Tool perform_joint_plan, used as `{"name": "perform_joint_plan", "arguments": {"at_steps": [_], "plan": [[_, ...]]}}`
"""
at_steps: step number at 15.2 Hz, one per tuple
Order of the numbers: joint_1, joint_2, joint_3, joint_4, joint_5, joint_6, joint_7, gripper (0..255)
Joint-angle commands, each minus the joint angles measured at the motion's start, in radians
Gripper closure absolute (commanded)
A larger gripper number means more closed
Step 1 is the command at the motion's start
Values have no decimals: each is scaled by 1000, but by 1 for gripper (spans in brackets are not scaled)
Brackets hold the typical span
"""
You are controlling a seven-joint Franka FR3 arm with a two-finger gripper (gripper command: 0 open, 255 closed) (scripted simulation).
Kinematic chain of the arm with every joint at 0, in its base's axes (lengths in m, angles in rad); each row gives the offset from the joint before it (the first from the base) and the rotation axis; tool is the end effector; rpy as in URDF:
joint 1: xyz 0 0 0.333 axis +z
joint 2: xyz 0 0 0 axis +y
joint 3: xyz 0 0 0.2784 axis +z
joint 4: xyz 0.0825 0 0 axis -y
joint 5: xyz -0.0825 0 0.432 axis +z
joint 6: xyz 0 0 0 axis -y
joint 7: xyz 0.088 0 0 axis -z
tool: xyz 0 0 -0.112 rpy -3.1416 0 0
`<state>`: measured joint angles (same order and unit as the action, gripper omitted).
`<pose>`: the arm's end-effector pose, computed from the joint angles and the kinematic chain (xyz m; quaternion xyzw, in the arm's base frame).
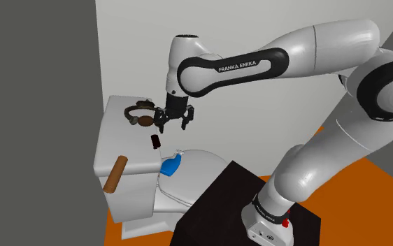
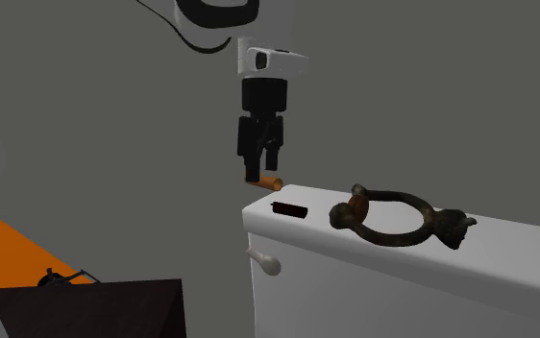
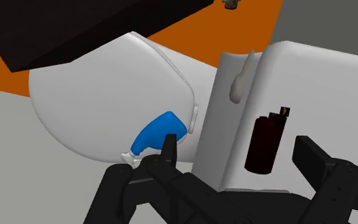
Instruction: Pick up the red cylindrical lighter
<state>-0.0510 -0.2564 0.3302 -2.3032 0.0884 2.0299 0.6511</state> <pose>0.4968 0.1465 0.3779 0.9776 -0.2102 -0.0119 0.0080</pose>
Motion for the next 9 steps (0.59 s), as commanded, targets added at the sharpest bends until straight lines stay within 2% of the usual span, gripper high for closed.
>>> {"name": "perform_joint_plan", "arguments": {"at_steps": [1, 4, 9], "plan": [[-6, 70, 19, 33, -7, 47, 67, 0], [-11, 185, 40, 94, -31, 112, 169, 0], [-9, 224, 42, 72, -45, 172, 186, 0]]}}
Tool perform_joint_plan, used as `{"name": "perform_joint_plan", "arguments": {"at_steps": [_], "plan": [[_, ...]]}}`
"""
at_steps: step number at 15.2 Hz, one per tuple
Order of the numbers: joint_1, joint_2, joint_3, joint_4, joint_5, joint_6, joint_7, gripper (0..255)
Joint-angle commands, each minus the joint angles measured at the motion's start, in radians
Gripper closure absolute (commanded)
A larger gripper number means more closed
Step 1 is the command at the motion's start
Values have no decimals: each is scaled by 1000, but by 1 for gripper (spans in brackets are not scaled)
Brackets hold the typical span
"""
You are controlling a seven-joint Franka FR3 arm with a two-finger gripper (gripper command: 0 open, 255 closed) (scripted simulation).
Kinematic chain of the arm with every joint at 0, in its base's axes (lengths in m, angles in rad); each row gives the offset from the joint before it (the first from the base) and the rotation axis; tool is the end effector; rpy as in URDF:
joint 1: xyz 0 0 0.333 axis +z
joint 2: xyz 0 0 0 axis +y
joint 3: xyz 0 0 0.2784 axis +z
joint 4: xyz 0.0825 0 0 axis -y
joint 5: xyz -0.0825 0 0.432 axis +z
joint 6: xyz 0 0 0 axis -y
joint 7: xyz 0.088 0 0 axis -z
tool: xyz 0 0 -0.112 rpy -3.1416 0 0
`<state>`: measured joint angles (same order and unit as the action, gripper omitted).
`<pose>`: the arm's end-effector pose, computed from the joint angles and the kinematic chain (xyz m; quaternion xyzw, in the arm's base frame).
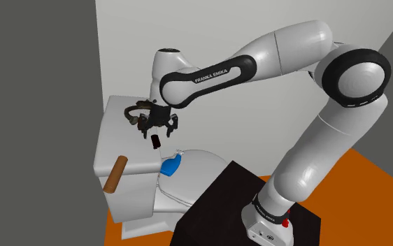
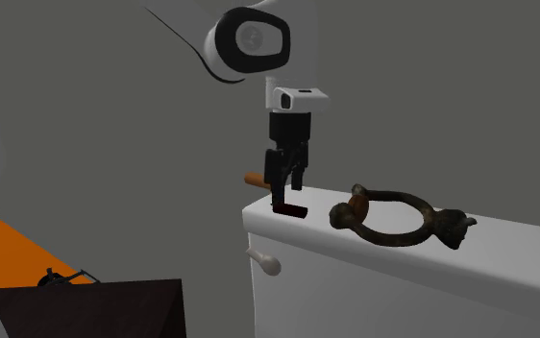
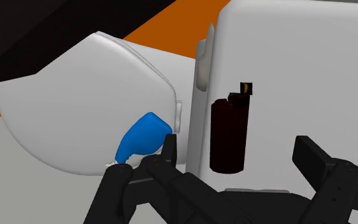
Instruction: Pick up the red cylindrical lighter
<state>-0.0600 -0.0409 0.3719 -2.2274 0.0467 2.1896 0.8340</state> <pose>0.5322 0.1732 0.3191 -0.9624 0.2713 0.0061 0.0099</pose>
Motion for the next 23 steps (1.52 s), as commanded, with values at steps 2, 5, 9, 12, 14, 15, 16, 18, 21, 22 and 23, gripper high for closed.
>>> {"name": "perform_joint_plan", "arguments": {"at_steps": [2, 5, 9, 12, 14, 15, 16, 18, 21, 22, 23], "plan": [[0, 23, 2, -16, -9, 40, 7, 0], [1, 36, 2, -26, -14, 61, 11, 0], [1, 35, 2, -27, -14, 61, 11, 255], [1, 35, 2, -27, -14, 61, 11, 255], [1, 35, 2, -27, -14, 61, 11, 255], [1, 36, 2, -26, -14, 61, 11, 255], [1, 28, 2, -20, -11, 47, 9, 255], [0, 13, 1, -7, -5, 20, 4, 255], [0, -8, 0, 13, 3, -20, -1, 255], [-1, -15, -1, 21, 6, -33, -2, 255], [-1, -21, -2, 28, 8, -47, -4, 255]]}}
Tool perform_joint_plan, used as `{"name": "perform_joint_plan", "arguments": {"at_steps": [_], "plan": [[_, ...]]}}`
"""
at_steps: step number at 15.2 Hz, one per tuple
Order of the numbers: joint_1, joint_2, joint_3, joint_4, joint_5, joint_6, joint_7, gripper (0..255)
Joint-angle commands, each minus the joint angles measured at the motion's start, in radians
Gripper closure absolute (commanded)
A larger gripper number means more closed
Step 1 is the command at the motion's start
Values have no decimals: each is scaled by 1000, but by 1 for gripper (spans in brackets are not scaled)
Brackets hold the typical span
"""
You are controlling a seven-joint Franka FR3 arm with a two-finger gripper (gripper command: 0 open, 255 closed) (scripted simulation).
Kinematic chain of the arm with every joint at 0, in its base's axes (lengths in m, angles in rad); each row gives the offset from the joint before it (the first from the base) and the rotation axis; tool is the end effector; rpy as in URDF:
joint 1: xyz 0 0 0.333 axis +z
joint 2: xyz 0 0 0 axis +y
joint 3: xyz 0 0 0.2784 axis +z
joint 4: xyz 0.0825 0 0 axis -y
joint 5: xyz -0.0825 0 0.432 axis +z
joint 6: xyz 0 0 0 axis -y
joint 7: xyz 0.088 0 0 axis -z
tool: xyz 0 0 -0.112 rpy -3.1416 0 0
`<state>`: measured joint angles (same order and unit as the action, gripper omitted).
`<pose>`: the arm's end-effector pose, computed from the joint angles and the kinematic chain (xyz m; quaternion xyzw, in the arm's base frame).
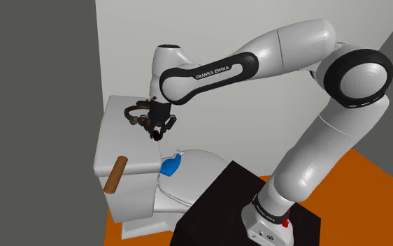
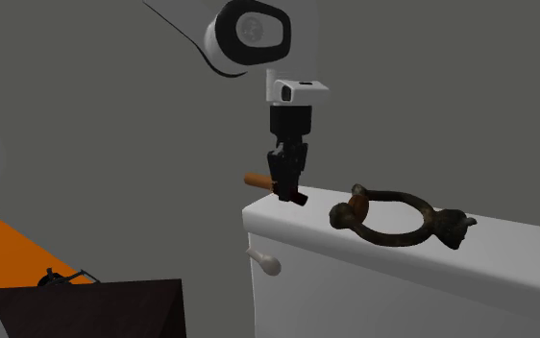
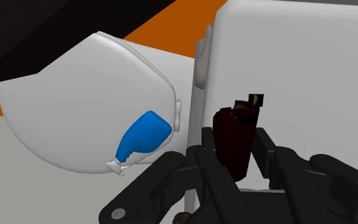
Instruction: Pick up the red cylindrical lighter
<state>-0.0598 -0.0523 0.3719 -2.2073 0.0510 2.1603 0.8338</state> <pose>0.5345 0.1745 0.3324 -0.9623 0.2718 0.0055 0.0104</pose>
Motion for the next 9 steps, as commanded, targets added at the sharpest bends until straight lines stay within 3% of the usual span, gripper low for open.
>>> {"name": "perform_joint_plan", "arguments": {"at_steps": [1, 9], "plan": [[-1, -16, -2, 16, 6, -31, -5, 255], [-2, -48, -6, 68, 16, -114, -12, 255]]}}
